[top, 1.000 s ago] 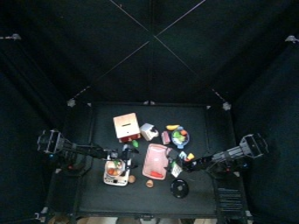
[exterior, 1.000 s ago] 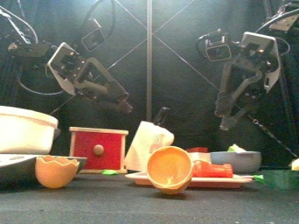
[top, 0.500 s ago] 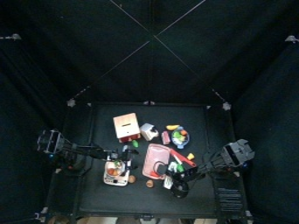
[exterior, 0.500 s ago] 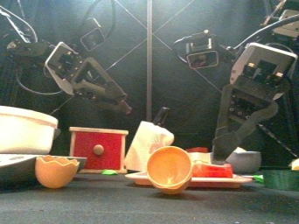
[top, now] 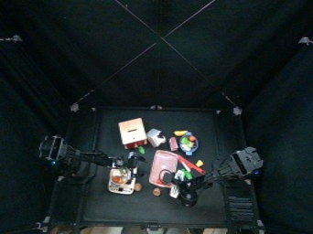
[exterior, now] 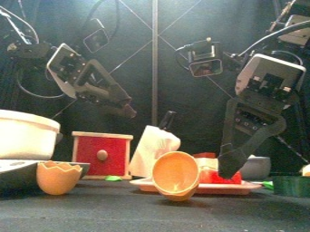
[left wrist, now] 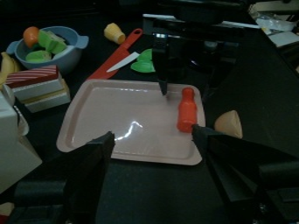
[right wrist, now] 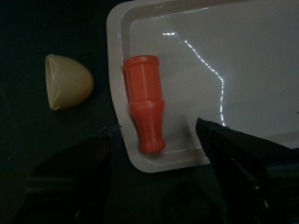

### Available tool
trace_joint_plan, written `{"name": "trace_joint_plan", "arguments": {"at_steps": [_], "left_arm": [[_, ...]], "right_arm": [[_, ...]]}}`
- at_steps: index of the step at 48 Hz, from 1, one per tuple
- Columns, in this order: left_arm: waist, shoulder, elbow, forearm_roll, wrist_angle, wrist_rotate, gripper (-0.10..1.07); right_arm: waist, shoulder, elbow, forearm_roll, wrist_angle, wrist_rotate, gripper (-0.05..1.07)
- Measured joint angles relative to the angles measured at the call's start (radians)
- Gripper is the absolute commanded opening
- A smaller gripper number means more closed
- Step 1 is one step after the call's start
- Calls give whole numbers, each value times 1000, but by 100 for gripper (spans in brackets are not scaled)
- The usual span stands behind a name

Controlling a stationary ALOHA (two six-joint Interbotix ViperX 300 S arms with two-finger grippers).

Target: Grab ketchup

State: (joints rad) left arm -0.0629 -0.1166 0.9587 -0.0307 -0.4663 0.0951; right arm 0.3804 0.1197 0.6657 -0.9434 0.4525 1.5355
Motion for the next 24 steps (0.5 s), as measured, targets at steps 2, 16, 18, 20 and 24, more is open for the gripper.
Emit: {"name": "trace_joint_plan", "arguments": {"at_steps": [2,16,18,20,24], "left_arm": [[0,0,0,0,0,-2,102],[0,0,0,0,0,0,102],[0,0,0,0,2,0,102],[0,0,0,0,0,0,102],[0,0,0,0,0,-2,102]], "right_arm": [[2,2,0,2,0,0,98],[-3,20,-5,2,-12,0,98],[-5,23,-8,2,-12,0,98],[-5,31,-11,2,-14,0,97],[-6,41,-18,3,-14,0,97]]}}
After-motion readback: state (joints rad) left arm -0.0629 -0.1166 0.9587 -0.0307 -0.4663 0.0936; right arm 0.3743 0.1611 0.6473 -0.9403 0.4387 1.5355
